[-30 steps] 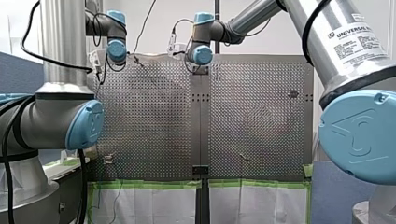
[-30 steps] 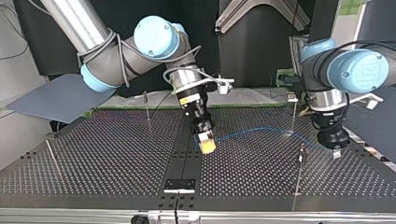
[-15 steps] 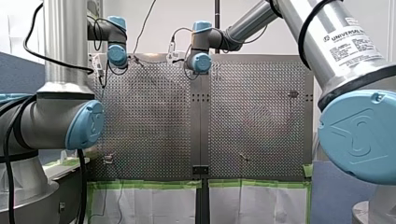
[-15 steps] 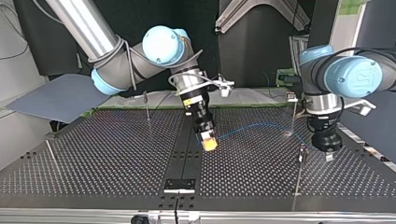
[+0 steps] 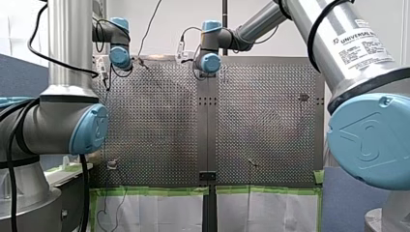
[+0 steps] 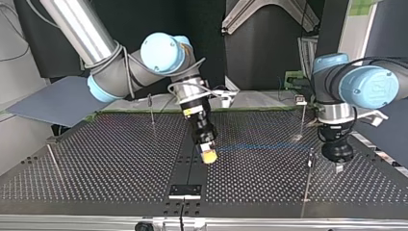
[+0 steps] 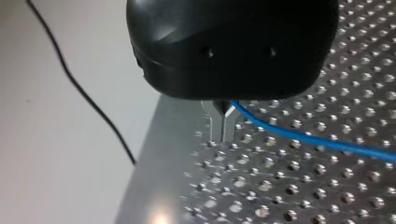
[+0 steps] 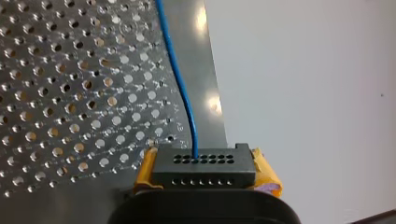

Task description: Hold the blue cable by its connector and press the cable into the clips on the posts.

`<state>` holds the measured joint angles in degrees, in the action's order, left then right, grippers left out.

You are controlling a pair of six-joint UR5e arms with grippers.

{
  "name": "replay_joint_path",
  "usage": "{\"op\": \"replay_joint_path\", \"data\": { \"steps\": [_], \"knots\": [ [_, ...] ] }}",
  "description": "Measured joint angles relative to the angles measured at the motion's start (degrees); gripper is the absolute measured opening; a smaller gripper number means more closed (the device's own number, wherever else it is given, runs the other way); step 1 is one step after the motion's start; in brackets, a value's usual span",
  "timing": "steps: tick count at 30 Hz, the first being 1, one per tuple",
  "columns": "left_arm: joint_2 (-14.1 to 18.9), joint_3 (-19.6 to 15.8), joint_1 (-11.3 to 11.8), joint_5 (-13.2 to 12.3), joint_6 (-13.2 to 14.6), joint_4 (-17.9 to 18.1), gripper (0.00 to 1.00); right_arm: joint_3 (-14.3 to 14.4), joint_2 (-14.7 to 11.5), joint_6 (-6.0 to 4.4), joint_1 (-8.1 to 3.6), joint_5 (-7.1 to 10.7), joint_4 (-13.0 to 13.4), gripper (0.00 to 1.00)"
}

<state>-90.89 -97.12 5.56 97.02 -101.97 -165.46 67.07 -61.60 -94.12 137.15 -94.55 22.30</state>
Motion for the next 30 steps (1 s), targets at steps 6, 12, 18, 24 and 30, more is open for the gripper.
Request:
{"op": "replay_joint_path", "data": {
  "steps": [6, 12, 18, 24, 30],
  "knots": [
    [-0.57, 0.19, 0.25, -0.37, -0.77, 0.35, 0.0, -0.03, 0.09, -0.25, -0.91, -0.09, -0.02, 0.0],
    [-1.51, 1.2, 0.37, -1.28, -1.58, 0.6, 0.0, -0.22, 0.58, -0.28, -1.71, -0.18, 0.1, 0.0],
    [-2.58, 2.82, 0.43, -2.17, -2.3, 0.83, 0.0, -1.58, 1.3, -0.29, -2.42, 0.01, 0.1, 0.0],
    [-3.82, 4.18, 0.86, -2.85, -4.35, 1.28, 0.0, -3.56, 2.21, -0.35, -3.34, 0.38, 0.0, 0.0],
    [-4.23, 4.6, 1.45, -3.22, -5.53, 1.49, 0.0, -5.35, 4.0, -0.37, -3.81, 0.96, -0.18, 0.0]
  ]
}}
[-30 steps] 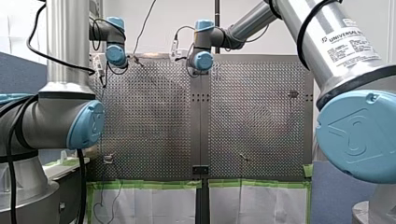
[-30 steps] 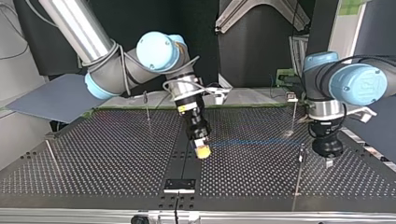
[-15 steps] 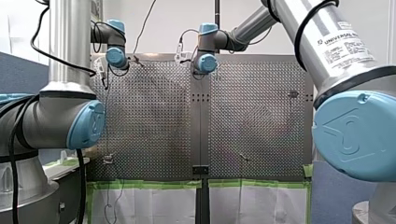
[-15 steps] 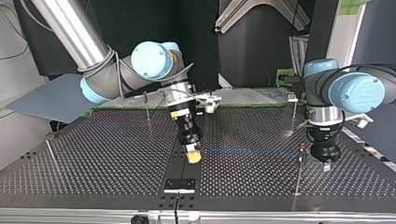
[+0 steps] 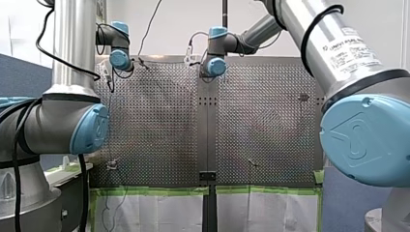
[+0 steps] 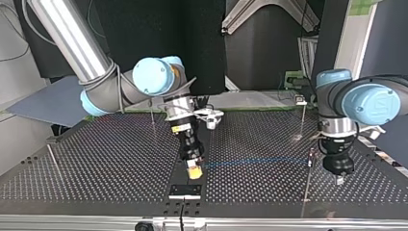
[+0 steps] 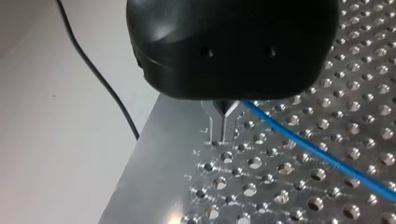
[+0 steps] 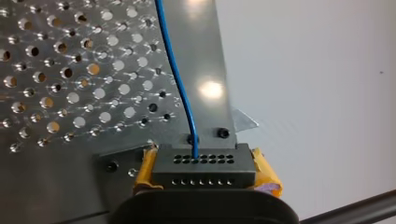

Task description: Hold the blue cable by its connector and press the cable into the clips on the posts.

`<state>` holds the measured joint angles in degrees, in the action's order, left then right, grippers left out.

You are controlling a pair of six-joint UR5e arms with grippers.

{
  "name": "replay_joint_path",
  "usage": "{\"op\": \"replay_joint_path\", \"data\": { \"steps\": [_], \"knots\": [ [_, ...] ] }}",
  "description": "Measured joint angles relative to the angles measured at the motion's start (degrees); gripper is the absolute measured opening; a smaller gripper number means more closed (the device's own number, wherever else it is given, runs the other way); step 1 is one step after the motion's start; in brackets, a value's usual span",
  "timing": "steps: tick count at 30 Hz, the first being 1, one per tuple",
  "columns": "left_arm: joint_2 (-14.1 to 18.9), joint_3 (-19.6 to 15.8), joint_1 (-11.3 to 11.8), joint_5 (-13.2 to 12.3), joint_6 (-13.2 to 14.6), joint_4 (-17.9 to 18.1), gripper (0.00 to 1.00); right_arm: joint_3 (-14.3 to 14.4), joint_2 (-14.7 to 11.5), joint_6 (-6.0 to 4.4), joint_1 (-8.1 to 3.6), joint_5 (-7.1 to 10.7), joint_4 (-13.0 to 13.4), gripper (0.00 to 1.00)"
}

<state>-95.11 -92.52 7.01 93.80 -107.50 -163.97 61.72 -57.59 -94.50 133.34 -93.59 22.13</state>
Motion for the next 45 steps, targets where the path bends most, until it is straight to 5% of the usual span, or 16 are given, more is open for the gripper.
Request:
{"op": "replay_joint_path", "data": {
  "steps": [16, 27, 29, 30, 32, 39, 40, 41, 45],
  "knots": [
    [-3.29, 2.08, 1.65, -2.37, -2.06, 0.7, 0.0, -8.19, 7.16, -0.35, -0.04, 1.11, -4.22, 0.0],
    [-3.6, 2.18, 2.36, -4.6, -3.73, 1.17, 0.0, -11.98, 8.13, -0.35, -0.13, 1.3, -5.81, 0.0],
    [-3.6, 2.18, 2.42, -5.18, -4.23, 1.24, 0.16, -11.99, 8.13, -0.35, -0.13, 1.31, -6.03, 0.0],
    [-3.61, 2.18, 2.44, -5.33, -4.35, 1.24, 0.16, -12.0, 8.13, -0.35, -0.13, 1.31, -6.15, 0.0],
    [-3.61, 2.19, 2.42, -5.24, -4.43, 1.09, 0.43, -12.03, 8.14, -0.35, -0.13, 1.3, -6.5, 0.0],
    [-3.61, 2.15, 2.16, -2.33, -3.16, -1.68, 0.61, -12.04, 8.15, -0.35, -0.05, 1.29, -7.81, 0.0],
    [-3.6, 2.14, 2.2, -1.68, -2.98, -2.3, 0.7, -12.03, 8.15, -0.35, -0.01, 1.29, -7.96, 0.0],
    [-3.6, 2.14, 2.23, -1.16, -2.88, -2.8, 0.91, -12.03, 8.15, -0.35, 0.0, 1.29, -8.04, 0.0],
    [-3.57, 2.1, 2.32, 0.34, -2.64, -4.82, 1.0, -12.02, 8.16, -0.35, 0.02, 1.29, -8.2, 0.0]
  ]
}}
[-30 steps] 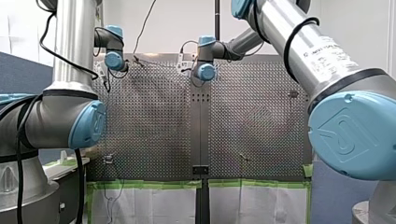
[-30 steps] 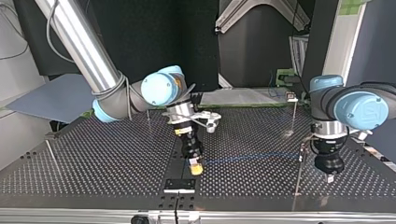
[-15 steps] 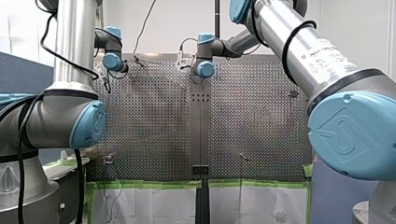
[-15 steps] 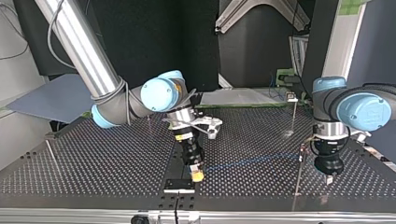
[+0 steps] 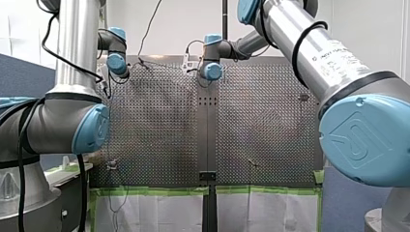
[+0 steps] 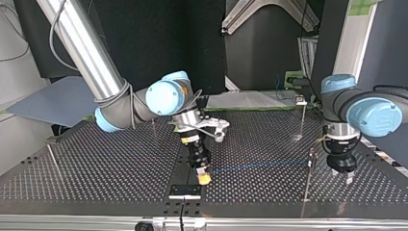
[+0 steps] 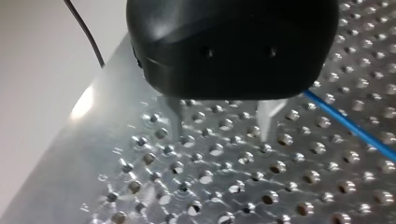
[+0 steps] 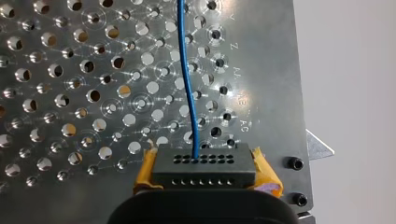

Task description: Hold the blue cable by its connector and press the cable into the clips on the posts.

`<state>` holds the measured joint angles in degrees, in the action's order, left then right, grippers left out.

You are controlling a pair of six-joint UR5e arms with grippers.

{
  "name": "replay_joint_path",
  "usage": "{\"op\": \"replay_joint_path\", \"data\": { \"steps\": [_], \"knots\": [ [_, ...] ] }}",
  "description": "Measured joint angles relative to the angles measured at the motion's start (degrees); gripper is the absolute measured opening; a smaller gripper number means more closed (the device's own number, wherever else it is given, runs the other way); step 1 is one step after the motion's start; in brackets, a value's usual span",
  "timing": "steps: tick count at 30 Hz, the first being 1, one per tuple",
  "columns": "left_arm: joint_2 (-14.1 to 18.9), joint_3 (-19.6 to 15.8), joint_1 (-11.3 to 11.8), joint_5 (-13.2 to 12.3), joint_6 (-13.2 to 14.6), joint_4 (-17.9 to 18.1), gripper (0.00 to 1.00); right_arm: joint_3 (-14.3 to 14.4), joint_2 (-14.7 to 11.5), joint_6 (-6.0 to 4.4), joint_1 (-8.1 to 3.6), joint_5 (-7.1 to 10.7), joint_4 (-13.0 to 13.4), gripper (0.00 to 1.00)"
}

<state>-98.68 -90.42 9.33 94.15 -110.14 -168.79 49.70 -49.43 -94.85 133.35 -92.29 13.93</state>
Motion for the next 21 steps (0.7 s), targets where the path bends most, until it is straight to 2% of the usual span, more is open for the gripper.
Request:
{"op": "replay_joint_path", "data": {
  "steps": [6, 12, 21],
  "knots": [
    [1.09, -0.78, 0.01, 0.1, 0.23, -3.09, 1.0, 0.01, 0.0, 0.0, 0.02, 0.0, -0.07, 0.0],
    [4.21, -3.55, -0.06, -0.11, 0.18, -6.53, 1.0, 0.01, -0.01, 0.0, 0.07, -0.02, -0.05, 0.0],
    [9.18, -8.44, -0.88, -4.25, -0.64, -11.54, 1.0, 0.01, -0.01, 0.0, 0.1, -0.01, -0.11, 0.0]
  ]
}}
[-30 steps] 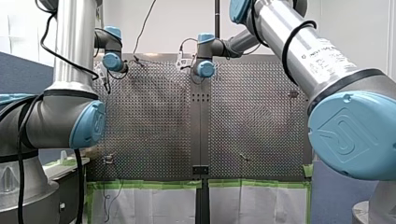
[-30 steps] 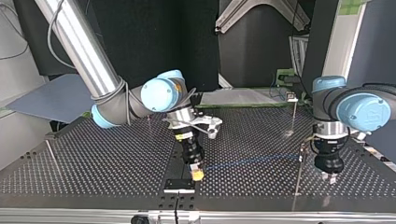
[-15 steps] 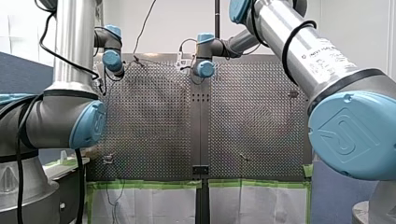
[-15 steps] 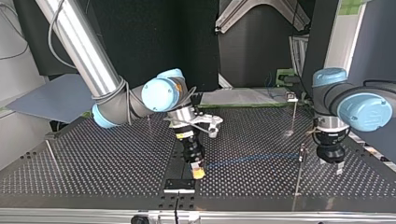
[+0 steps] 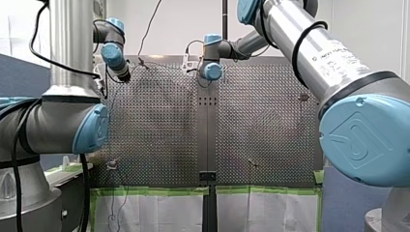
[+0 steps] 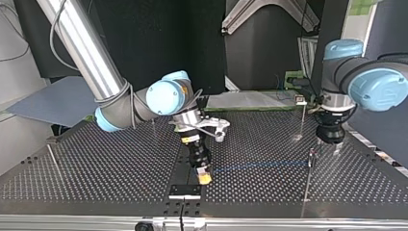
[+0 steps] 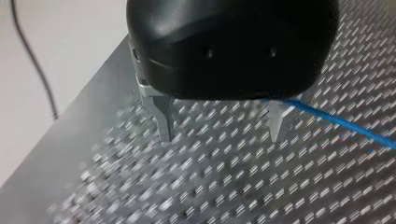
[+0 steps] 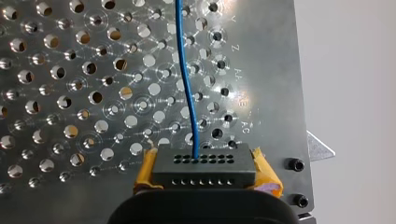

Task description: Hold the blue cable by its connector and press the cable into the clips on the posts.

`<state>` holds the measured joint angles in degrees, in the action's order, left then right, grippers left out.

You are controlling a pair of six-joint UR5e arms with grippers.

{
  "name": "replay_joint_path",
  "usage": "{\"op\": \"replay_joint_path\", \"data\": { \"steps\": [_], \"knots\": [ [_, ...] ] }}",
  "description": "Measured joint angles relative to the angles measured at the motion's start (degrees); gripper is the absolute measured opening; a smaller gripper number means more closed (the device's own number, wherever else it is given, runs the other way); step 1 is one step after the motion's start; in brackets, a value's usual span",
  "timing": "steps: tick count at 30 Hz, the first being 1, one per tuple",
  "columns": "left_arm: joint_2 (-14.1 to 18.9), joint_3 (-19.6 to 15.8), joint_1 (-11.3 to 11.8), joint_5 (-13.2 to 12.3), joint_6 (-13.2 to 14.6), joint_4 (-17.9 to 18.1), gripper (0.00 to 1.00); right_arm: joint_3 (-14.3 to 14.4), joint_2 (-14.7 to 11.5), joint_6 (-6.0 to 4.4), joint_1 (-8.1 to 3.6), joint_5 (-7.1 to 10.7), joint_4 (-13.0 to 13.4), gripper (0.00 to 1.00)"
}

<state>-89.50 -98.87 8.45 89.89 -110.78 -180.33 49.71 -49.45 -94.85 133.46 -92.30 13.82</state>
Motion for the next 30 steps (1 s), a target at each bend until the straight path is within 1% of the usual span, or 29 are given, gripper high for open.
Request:
{"op": "replay_joint_path", "data": {
  "steps": [4, 8, 11, 16, 20, 22, 24, 30],
  "knots": [
    [2.24, -2.25, -0.56, -1.59, 0.4, -2.22, 1.0, 0.0, 0.0, -0.02, 0.07, 0.0, -0.01, 0.0],
    [4.31, -4.18, -1.27, -2.07, 0.66, -4.28, 1.0, 0.0, 0.0, -0.07, 0.15, 0.01, -0.03, 0.0],
    [5.94, -4.82, -2.02, -2.21, 1.49, -5.91, 1.0, 0.0, 0.0, -0.09, 0.17, 0.01, -0.03, 0.0],
    [8.73, -4.99, -2.77, -2.3, 3.49, -8.74, 1.0, 0.01, 0.0, -0.09, 0.04, 0.01, -0.04, 0.0],
    [10.79, -4.44, -3.06, -3.33, 5.17, -10.42, 1.0, -0.01, 0.0, -0.09, -0.05, 0.06, -0.02, 0.0],
    [11.56, -4.02, -3.15, -4.17, 6.32, -10.77, 1.0, 0.0, 0.0, -0.09, -0.05, 0.08, -0.02, 0.0],
    [11.66, -3.63, -3.21, -4.63, 7.3, -10.83, 1.0, 0.0, 0.0, -0.09, -0.06, 0.08, -0.02, 0.0],
    [12.75, -2.97, -3.57, -4.94, 10.86, -10.02, 1.0, 0.0, 0.0, -0.09, -0.12, 0.14, -0.13, 0.0]
  ]
}}
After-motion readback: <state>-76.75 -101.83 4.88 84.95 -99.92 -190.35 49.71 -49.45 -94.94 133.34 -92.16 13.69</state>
